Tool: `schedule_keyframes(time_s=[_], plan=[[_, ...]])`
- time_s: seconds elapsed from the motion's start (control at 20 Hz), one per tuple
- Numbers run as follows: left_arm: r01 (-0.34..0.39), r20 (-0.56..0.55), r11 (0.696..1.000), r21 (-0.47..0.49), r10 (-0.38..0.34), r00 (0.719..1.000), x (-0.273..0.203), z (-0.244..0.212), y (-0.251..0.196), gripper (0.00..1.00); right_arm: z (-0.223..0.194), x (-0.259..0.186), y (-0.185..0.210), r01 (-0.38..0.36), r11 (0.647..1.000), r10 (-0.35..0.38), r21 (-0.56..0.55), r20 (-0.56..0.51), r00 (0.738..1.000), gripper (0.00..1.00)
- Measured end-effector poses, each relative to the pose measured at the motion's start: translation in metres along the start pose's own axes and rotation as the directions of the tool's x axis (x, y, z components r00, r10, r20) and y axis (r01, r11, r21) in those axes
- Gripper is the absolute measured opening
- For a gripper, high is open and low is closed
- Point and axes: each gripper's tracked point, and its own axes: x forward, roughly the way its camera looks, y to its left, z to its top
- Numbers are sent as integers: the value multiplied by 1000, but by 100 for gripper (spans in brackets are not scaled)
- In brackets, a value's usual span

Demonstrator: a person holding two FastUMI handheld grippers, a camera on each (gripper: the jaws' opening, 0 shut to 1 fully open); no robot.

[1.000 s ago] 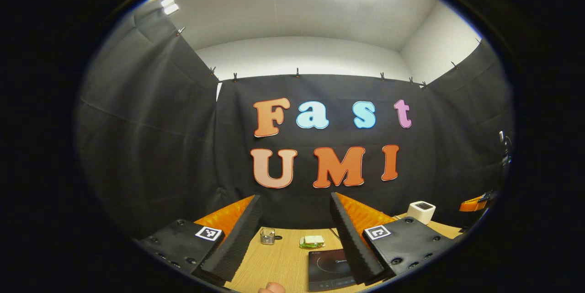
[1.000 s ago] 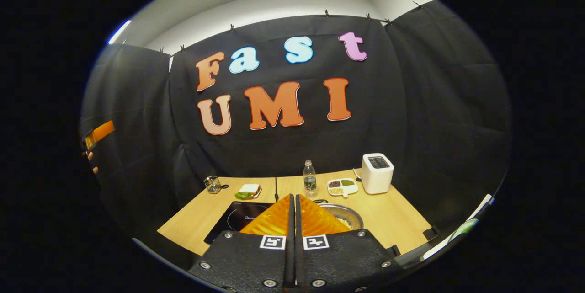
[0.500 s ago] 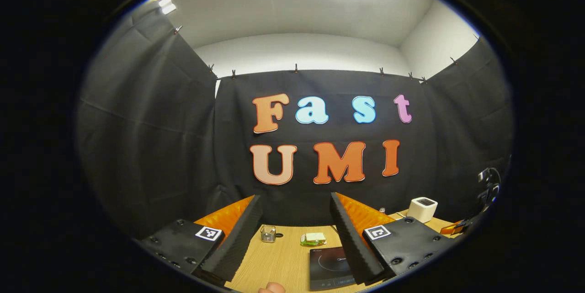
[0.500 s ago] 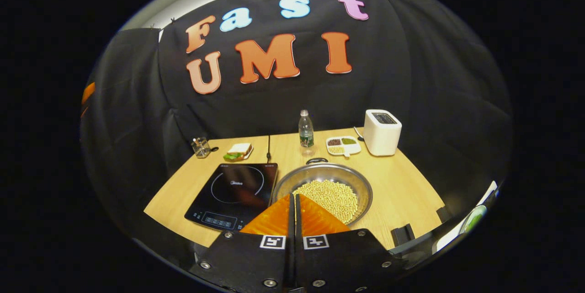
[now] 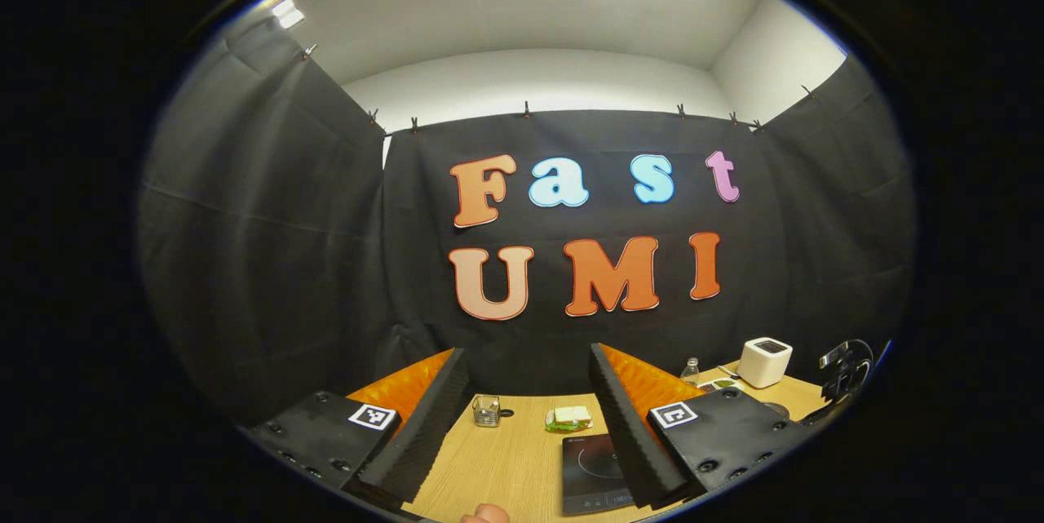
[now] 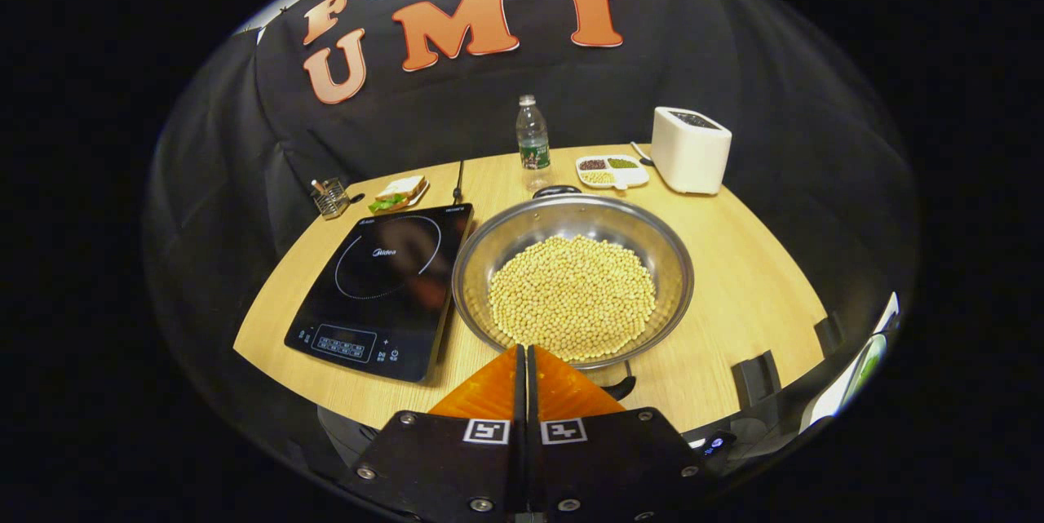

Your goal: First push the handle of the pot to place it horizontally, then grasp the pot with both hands and set it on the induction cooktop.

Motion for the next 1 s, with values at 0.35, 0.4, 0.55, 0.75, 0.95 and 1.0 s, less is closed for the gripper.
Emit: schedule_keyframes(time_s=[0.35, 0.4, 0.55, 0.75, 0.95, 1.0], plan=[[-1, 6, 1000, 20, 1, 1000, 0, 1, 0, 99, -31, 33, 6, 0, 1000, 0, -4, -103, 995, 0], [-5, 11, 1000, 21, 5, 1000, -2, 2, 2, 97, -33, 37, 4, 11, 1000, -12, -5, -110, 994, 0], [-7, 8, 1000, 19, 7, 1000, -4, -2, 5, 99, -39, 43, 5, 10, 1000, -7, 20, -133, 991, 0], [-15, 4, 1000, 10, 15, 1000, -1, -3, 8, 99, -39, 40, 0, 18, 999, -12, 43, -141, 990, 0], [-3, -13, 1000, 0, 3, 1000, 0, -10, 5, 98, -37, 38, -15, 40, 996, -29, 85, -136, 990, 0], [1, -15, 1000, -1, -1, 1000, 0, -10, 4, 99, -36, 38, -20, 46, 995, -33, 92, -135, 990, 0]])
